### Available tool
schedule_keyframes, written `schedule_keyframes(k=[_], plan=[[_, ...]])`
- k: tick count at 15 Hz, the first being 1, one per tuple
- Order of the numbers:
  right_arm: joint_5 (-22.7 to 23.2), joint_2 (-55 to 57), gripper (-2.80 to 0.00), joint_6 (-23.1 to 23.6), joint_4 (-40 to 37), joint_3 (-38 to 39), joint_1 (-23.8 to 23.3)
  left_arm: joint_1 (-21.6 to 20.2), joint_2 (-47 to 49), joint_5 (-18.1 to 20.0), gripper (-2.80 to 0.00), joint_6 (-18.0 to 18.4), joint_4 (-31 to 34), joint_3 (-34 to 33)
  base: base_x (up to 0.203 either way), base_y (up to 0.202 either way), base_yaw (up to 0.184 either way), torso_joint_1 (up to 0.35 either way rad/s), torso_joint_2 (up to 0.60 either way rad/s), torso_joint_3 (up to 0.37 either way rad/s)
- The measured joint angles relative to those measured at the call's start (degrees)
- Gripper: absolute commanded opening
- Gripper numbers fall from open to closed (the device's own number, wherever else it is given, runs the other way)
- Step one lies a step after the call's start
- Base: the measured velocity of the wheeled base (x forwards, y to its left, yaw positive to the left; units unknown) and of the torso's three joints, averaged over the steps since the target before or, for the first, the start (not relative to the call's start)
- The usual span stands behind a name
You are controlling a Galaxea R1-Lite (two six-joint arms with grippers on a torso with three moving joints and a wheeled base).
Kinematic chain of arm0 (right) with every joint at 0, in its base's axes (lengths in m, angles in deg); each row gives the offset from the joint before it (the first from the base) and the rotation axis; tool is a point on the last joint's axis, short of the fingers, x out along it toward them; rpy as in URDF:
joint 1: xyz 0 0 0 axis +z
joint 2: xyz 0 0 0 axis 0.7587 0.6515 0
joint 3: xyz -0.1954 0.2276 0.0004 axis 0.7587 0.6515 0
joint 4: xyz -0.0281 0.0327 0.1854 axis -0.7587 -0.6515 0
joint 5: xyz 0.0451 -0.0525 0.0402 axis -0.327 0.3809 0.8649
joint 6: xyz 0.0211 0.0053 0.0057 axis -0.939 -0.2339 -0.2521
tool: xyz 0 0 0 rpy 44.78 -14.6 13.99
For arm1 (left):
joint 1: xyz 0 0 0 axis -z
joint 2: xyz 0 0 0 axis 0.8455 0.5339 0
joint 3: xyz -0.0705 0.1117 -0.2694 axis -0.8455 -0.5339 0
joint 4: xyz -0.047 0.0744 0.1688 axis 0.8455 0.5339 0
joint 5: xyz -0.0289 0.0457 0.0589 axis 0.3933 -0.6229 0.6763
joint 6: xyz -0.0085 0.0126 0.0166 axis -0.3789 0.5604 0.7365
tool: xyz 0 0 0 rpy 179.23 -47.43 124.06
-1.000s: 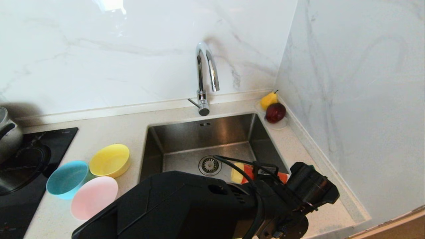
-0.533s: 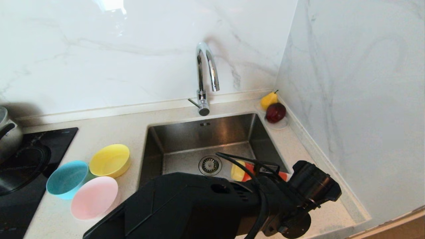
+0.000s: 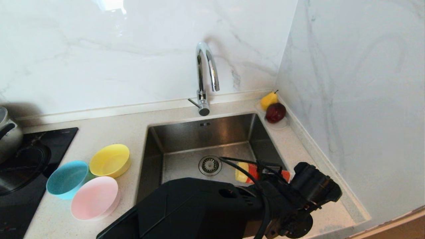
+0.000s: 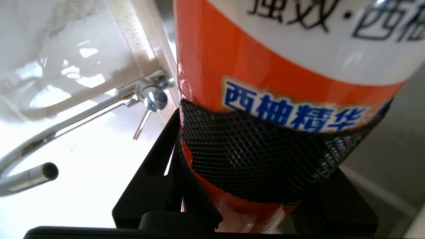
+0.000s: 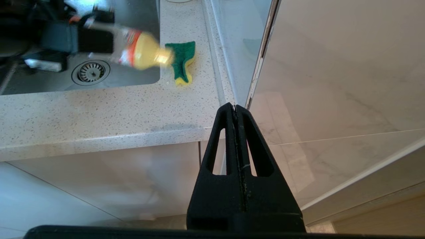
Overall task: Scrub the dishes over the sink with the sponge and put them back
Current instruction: Squeeze it onto the sponge
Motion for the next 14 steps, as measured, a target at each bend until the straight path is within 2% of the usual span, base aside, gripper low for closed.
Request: schedule_keyframes(k=[2,4,7,10,14], plan=[[0.00,0.00,-2.80,0.02,-0.01,0.00,0.00,-0.36,0.62,0.11,-2.80,0.07,-4.01,0.26,0.000,0.000,0.000,0.000,0.00,0.000],[0.00,0.00,-2.80,0.01,0.00,0.00,-0.01,-0.75,0.97,0.08,-2.80,-0.54,-4.84,0.29,0.000,0.000,0.000,0.000,0.00,0.000],[0.01,0.00,-2.80,0.00,-0.03,0.00,0.00,-1.47,1.22,-0.16,-2.80,-0.70,-5.13,0.35,0.000,0.000,0.000,0.000,0.00,0.000],[0.02,0.00,-2.80,0.00,-0.02,0.00,0.00,-1.86,1.68,-2.84,-2.80,-0.68,-5.18,0.35,0.000,0.000,0.000,0.000,0.00,0.000],[0.00,0.00,-2.80,-0.01,-0.02,0.00,0.00,-2.25,2.36,-3.00,-2.80,-0.57,-5.21,0.33,0.000,0.000,0.000,0.000,0.00,0.000]])
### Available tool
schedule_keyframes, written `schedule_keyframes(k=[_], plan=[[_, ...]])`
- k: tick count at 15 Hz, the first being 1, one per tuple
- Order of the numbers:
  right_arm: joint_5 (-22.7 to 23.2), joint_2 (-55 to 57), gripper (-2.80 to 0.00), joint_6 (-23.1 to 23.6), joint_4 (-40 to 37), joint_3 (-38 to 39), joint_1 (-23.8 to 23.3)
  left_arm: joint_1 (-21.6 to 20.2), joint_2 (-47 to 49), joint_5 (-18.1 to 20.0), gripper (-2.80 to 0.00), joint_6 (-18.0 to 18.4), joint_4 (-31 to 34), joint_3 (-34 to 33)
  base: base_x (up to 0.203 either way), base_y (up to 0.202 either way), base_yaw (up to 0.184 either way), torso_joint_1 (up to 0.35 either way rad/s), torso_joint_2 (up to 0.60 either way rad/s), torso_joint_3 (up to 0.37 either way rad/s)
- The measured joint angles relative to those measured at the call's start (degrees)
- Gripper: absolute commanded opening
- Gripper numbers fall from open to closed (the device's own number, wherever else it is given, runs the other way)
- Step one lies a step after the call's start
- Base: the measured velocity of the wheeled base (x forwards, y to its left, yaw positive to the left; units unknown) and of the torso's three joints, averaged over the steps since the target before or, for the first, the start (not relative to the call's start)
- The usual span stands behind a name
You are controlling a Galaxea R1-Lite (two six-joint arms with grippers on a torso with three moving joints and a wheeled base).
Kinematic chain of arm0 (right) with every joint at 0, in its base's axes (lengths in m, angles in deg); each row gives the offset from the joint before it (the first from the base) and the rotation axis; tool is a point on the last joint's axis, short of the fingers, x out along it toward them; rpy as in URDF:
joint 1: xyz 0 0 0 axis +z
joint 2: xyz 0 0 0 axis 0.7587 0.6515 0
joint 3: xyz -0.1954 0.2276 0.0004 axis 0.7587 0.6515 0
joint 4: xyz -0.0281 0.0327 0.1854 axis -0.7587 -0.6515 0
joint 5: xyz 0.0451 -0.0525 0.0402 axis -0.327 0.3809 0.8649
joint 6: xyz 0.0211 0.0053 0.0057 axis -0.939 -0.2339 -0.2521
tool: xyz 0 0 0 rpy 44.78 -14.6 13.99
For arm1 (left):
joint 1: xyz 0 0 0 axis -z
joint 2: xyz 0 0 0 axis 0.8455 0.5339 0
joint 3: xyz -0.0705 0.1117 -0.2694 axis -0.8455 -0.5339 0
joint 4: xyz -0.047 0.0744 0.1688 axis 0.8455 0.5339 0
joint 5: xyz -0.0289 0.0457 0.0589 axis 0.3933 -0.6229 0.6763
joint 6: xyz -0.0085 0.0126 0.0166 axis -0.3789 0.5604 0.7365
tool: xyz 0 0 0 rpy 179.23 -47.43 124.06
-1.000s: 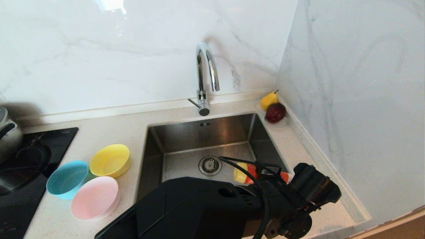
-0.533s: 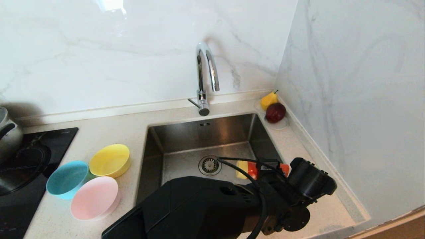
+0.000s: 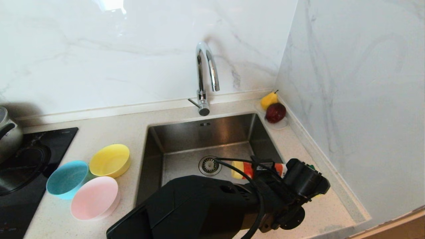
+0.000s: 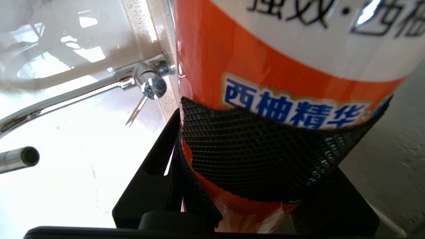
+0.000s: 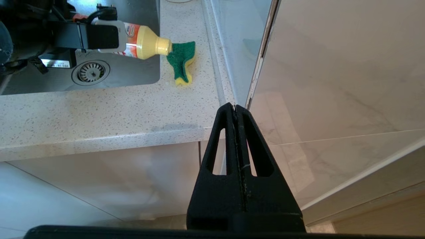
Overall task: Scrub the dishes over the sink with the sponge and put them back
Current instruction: Squeeze it onto the sponge
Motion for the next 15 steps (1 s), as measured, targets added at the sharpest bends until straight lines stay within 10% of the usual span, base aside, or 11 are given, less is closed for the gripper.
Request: schedule_keyframes(k=[15], plan=[[0.00,0.00,-2.80,0.01,0.02,0.00,0.00,-0.91,1.49,1.11,-2.80,0.08,-7.18,0.51,0.000,0.000,0.000,0.000,0.00,0.000]])
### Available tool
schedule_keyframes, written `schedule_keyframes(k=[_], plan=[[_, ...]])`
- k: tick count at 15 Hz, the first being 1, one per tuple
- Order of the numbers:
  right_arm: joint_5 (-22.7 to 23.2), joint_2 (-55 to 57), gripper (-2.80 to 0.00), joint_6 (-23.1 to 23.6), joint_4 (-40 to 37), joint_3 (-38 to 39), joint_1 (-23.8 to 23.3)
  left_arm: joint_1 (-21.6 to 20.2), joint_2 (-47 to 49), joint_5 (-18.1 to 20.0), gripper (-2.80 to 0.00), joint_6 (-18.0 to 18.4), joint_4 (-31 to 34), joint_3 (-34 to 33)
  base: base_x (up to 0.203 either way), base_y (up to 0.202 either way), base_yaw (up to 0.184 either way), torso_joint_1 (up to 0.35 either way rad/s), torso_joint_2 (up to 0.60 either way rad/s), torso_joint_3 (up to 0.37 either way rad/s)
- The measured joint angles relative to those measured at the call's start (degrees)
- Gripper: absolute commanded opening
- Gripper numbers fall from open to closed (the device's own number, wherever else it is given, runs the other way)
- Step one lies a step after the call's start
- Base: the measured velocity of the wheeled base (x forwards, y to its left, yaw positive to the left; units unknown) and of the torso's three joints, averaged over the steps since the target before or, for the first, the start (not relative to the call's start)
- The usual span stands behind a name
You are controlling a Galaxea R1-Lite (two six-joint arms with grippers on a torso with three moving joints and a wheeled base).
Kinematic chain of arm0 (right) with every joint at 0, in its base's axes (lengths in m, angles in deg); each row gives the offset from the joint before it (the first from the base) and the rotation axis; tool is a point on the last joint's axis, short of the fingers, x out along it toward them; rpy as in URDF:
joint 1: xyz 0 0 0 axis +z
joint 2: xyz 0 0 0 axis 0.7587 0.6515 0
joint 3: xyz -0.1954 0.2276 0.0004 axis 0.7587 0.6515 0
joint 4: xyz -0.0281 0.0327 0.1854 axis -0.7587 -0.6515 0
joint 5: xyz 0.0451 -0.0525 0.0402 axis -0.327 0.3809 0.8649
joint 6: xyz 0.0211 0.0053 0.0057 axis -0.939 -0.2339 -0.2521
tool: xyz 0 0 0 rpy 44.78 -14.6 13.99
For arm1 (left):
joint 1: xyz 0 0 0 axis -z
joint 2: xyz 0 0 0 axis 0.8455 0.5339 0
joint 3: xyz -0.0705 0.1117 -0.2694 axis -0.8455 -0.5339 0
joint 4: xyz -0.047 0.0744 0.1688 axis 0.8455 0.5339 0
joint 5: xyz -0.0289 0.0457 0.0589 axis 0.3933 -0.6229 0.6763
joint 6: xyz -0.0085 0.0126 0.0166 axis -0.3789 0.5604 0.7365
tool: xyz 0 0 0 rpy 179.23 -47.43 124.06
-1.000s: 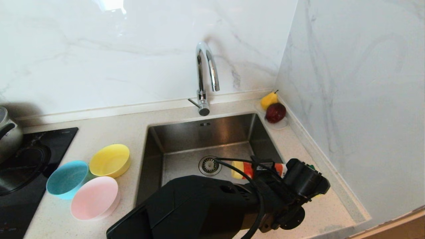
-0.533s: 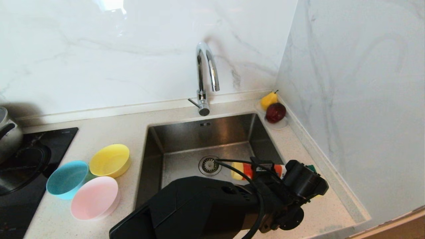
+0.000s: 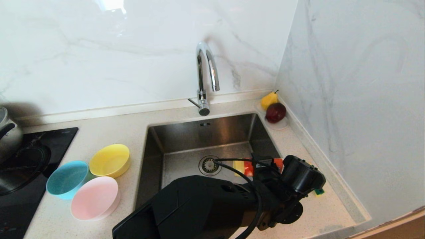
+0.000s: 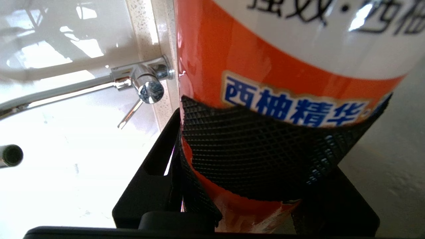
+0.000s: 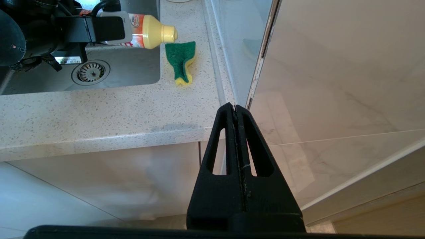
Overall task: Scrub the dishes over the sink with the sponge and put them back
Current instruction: Squeeze it onto the sponge
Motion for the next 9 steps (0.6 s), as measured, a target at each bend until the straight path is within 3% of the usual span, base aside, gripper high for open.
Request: schedule_keyframes(k=[9], plan=[[0.00,0.00,-2.80,0.00,-0.02,0.00,0.00,-0.86,0.86,-0.11,-2.80,1.50,0.30,0.04,0.000,0.000,0.000,0.000,0.00,0.000]])
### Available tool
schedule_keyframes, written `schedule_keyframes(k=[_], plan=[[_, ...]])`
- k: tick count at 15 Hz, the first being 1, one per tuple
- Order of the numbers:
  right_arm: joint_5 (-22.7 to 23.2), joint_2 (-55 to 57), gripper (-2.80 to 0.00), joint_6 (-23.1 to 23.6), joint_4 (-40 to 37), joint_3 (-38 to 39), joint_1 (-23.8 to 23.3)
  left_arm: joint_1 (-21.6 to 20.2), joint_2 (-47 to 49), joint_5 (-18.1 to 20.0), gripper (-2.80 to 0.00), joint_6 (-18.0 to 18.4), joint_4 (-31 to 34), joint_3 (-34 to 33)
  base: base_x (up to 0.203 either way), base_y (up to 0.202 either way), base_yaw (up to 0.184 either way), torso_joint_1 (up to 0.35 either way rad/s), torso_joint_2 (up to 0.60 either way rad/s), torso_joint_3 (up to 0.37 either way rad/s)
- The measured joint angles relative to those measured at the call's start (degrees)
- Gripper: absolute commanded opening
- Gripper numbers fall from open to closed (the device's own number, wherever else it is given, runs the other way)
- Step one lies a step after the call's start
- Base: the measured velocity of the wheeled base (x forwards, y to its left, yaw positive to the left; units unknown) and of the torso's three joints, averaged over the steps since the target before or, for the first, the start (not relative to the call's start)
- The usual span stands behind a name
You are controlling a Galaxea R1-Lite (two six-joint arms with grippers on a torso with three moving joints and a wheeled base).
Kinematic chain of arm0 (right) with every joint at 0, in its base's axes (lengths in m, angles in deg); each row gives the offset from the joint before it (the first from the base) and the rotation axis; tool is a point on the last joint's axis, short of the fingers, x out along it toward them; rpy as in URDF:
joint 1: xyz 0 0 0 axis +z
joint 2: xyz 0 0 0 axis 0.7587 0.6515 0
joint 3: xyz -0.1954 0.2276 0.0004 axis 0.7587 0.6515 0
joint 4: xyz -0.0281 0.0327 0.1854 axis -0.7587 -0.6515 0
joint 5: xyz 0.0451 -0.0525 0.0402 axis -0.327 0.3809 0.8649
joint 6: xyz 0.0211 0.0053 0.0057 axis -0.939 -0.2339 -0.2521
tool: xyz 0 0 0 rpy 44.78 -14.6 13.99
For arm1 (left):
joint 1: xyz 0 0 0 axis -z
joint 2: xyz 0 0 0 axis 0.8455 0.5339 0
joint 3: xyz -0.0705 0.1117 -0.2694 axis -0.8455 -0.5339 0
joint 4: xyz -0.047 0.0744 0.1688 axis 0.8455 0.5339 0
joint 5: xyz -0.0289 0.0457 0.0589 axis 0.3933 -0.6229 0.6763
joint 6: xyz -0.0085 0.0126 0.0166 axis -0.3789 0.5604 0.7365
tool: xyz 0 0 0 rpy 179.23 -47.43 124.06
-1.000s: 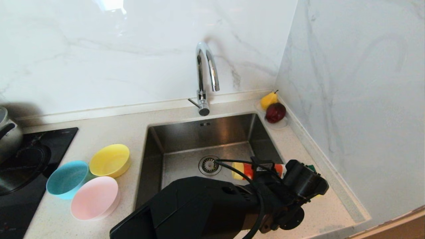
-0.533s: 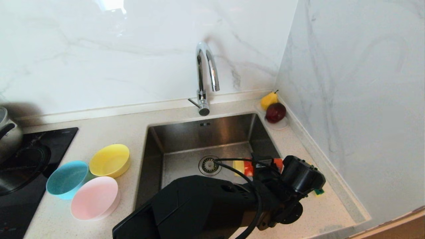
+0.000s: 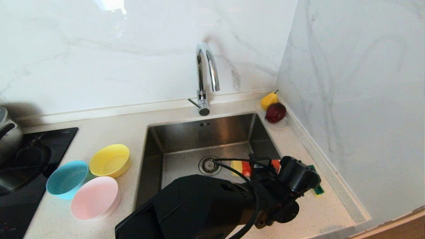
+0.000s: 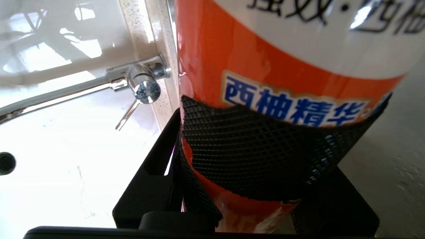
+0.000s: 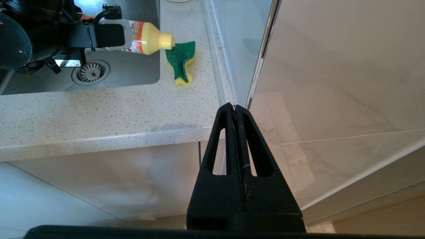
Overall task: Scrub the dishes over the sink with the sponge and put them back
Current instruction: Squeeze it onto the sponge
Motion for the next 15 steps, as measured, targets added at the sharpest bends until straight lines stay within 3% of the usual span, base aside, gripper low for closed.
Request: schedule_keyframes(k=[15], plan=[[0.03,0.00,-2.80,0.02,0.02,0.00,0.00,0.04,0.33,0.10,-2.80,0.10,-0.07,-0.02,0.000,0.000,0.000,0.000,0.00,0.000]])
